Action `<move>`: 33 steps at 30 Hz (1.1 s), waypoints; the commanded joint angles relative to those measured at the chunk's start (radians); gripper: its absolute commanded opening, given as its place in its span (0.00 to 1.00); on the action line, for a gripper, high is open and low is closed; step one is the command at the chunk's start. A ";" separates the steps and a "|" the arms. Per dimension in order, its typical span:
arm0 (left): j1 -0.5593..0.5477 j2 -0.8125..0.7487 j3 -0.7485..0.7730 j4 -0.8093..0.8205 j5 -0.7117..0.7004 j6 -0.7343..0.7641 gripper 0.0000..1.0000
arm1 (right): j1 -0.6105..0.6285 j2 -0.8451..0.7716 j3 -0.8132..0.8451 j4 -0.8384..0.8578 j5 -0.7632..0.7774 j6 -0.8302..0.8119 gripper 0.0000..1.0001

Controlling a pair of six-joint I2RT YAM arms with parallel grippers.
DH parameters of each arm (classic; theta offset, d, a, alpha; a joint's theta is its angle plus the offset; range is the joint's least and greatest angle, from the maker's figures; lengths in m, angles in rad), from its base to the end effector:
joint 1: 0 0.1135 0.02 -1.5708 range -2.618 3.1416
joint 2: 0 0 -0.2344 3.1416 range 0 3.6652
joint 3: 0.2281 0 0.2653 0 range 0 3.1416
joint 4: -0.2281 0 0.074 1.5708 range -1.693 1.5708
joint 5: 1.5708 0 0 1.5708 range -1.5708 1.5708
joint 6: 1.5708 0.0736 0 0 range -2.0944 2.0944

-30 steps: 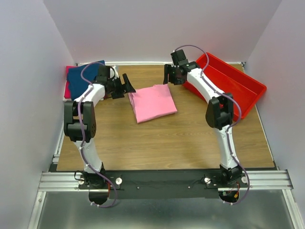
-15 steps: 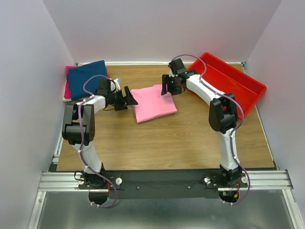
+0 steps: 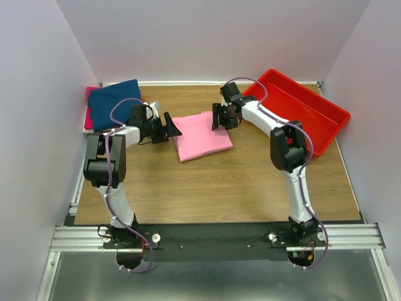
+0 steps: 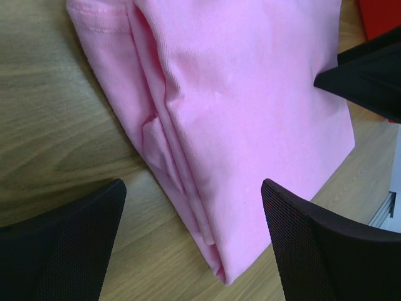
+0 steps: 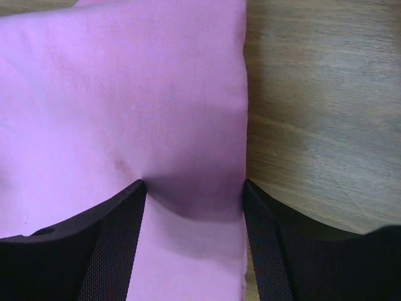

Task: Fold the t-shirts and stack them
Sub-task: Neatly place the folded tshirt to the corner

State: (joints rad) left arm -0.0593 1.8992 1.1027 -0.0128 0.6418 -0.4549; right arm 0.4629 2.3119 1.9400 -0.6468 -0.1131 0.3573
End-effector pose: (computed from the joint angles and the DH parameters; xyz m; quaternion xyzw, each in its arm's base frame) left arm 0.4076 -0.0683 0.0963 -0.0582 0.8868 -0.3729 0.2666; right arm 0.4598 0.2387 0.1231 -0.0661 0.9585 0.1584 0.2279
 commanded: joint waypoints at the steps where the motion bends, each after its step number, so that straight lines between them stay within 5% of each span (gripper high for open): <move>1: -0.004 0.041 -0.018 0.082 -0.025 -0.030 0.96 | 0.003 0.024 -0.006 0.012 -0.025 -0.009 0.69; 28: -0.143 0.213 0.008 0.132 -0.037 -0.108 0.87 | 0.060 0.035 -0.061 0.018 -0.126 -0.015 0.64; 31: -0.168 0.224 0.034 0.113 -0.044 -0.105 0.79 | 0.066 0.026 -0.075 0.021 -0.129 -0.015 0.64; 33: -0.172 0.228 0.051 0.085 -0.062 -0.097 0.59 | 0.068 0.015 -0.085 0.022 -0.128 -0.020 0.64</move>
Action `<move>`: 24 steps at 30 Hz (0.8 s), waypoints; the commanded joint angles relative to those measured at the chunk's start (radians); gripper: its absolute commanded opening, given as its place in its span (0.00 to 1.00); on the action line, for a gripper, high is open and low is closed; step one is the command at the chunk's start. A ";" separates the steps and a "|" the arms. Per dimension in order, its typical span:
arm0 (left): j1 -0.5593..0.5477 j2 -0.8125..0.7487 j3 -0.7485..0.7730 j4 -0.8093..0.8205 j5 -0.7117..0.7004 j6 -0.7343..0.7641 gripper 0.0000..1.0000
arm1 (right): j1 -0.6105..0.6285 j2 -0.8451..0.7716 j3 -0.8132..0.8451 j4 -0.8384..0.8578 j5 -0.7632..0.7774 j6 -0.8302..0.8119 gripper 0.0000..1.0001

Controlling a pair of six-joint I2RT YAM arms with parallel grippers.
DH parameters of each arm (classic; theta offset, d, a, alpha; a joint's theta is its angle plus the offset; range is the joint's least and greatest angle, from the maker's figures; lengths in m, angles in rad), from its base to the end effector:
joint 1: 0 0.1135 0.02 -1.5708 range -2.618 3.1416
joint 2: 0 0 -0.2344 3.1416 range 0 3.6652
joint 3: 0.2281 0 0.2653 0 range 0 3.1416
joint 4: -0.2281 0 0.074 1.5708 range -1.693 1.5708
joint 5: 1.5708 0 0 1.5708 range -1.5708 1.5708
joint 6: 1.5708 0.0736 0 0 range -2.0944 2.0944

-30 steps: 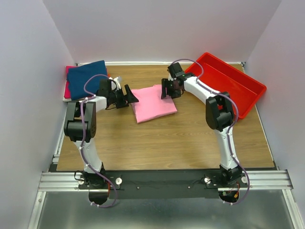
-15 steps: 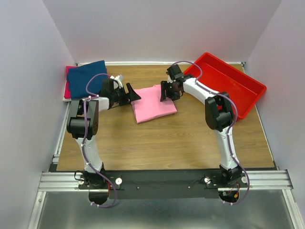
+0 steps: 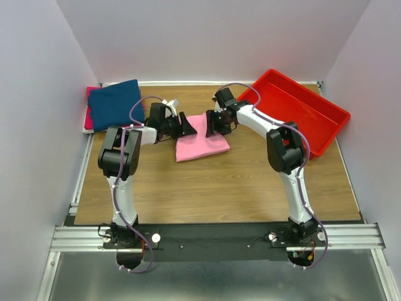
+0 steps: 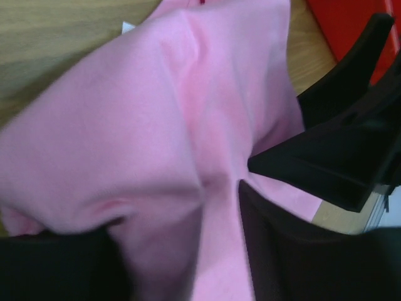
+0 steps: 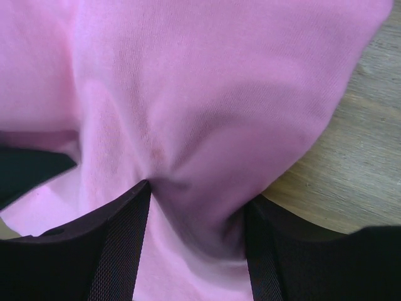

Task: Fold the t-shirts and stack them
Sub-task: Neatly place the folded tshirt to the corner

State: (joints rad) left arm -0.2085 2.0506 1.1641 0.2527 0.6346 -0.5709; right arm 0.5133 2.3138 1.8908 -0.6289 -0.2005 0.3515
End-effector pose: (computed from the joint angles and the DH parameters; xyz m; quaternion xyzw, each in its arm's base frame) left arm 0.4268 -0.1349 0.0802 -0.0142 0.8592 -0.4205 0.2911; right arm 0.4382 0.2639 0.1079 -0.1033 0.9565 0.1948 0.1912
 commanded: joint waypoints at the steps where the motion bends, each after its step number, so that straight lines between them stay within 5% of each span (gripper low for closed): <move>1: -0.023 0.077 -0.009 -0.188 -0.059 0.023 0.49 | 0.019 0.010 -0.042 0.005 -0.039 -0.014 0.64; 5: -0.022 0.053 0.015 -0.251 -0.131 0.069 0.19 | 0.019 -0.014 -0.064 0.006 -0.027 -0.016 0.64; 11: -0.014 0.017 0.164 -0.510 -0.289 0.234 0.00 | 0.019 -0.082 -0.090 0.001 0.027 -0.022 0.67; 24: 0.003 0.019 0.614 -0.961 -0.618 0.546 0.00 | 0.017 -0.296 -0.217 -0.029 0.088 -0.014 0.70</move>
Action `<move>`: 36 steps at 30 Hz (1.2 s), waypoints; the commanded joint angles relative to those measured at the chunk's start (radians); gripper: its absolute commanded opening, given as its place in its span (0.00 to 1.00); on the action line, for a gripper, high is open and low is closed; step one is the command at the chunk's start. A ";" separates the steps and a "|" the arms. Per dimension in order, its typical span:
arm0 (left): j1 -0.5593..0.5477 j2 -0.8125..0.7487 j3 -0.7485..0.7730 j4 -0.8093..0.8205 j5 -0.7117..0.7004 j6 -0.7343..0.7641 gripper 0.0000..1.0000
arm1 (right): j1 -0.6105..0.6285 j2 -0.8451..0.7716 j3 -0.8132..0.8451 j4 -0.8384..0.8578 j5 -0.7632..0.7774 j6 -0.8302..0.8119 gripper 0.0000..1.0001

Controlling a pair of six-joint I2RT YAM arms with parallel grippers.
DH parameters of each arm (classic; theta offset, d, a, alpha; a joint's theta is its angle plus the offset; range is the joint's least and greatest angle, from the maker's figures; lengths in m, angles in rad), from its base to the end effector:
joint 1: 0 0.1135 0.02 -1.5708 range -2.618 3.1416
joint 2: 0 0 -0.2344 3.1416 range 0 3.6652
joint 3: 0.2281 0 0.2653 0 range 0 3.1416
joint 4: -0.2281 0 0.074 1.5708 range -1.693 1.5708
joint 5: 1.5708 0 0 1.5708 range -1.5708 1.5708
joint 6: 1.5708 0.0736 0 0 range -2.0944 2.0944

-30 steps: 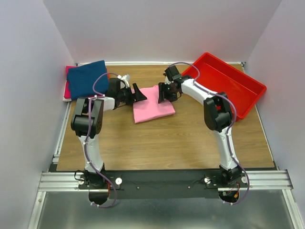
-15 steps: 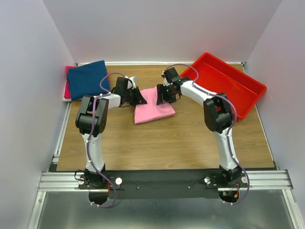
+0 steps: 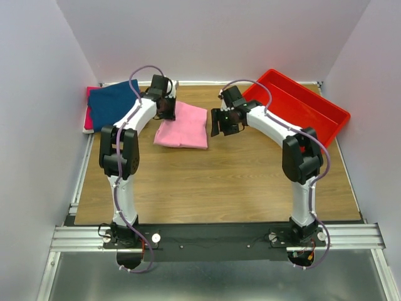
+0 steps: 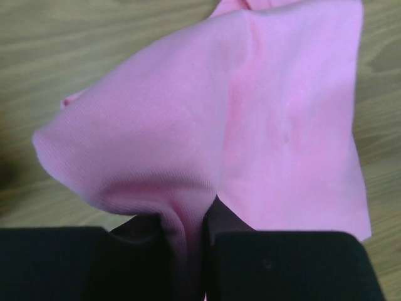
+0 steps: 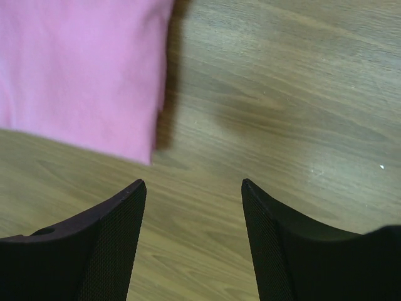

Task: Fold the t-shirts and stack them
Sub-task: Neatly place the folded tshirt to the corner

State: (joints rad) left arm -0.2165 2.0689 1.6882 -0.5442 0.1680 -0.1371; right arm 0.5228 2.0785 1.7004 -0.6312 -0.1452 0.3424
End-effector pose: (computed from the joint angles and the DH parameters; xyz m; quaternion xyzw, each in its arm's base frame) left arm 0.4685 -0.1157 0.1621 0.0641 0.9432 -0.1340 0.2973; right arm 0.4058 0.2461 0.1544 -0.1063 0.9526 0.1791 0.2217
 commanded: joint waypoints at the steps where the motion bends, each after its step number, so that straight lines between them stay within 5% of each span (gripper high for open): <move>1: 0.012 0.005 0.111 -0.177 -0.191 0.123 0.00 | 0.008 -0.070 -0.033 -0.033 0.032 -0.005 0.70; 19: 0.097 0.131 0.536 -0.255 -0.144 0.252 0.00 | 0.008 -0.092 0.053 -0.142 0.019 -0.111 0.70; 36: 0.287 -0.044 0.542 -0.211 0.091 0.234 0.00 | 0.008 -0.054 0.099 -0.185 0.019 -0.152 0.70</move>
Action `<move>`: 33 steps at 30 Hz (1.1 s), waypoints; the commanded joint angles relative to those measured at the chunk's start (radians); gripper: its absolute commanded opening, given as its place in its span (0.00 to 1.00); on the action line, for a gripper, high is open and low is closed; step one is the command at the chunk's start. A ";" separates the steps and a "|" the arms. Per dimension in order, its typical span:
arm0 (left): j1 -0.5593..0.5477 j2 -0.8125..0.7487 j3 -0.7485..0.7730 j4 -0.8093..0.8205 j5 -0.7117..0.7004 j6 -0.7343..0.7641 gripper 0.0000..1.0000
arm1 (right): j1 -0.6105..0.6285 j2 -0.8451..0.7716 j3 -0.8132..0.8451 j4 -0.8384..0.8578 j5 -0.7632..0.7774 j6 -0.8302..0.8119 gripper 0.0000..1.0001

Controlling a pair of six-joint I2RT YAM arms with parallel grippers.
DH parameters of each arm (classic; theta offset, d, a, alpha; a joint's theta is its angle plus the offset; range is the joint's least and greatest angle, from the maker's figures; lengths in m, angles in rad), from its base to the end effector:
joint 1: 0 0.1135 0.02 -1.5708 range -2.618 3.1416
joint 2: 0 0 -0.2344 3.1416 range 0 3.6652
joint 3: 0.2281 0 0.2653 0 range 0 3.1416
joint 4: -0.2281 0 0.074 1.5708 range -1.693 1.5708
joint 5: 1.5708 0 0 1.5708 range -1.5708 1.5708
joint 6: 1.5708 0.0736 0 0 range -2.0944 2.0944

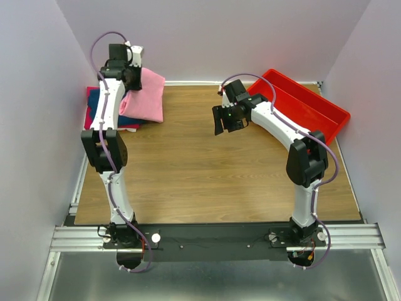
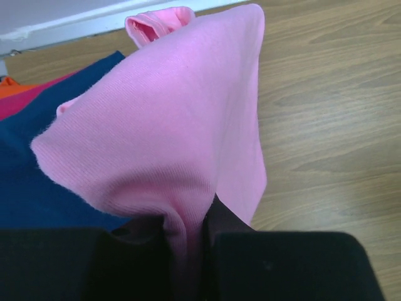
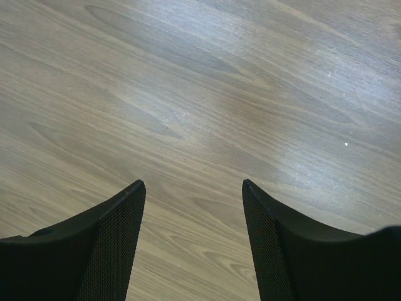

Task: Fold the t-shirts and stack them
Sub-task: Neatly place the folded tshirt to the corner

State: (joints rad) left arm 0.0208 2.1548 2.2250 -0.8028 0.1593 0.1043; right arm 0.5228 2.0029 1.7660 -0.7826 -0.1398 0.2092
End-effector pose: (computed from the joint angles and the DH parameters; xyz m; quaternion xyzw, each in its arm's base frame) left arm 0.5120 -0.0010 0.2889 0.0704 0.9084 -0.0472 0.4094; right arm 0.3938 0.2388 0.1989 -0.1687 0.9452 0.1599 0.2295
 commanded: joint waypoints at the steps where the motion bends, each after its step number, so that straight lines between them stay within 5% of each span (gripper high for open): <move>1: 0.057 -0.134 0.004 0.050 0.109 -0.008 0.00 | 0.008 0.022 0.033 -0.033 0.014 -0.018 0.70; 17: 0.171 -0.231 -0.086 0.056 0.240 -0.046 0.00 | 0.008 0.020 0.027 -0.037 0.005 -0.010 0.70; 33: 0.241 -0.174 -0.126 0.045 0.191 -0.035 0.00 | 0.008 0.017 0.027 -0.044 0.019 -0.005 0.70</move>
State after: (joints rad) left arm 0.2436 1.9743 2.0789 -0.7753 0.3672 0.0669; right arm 0.5228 2.0052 1.7660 -0.8070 -0.1398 0.2085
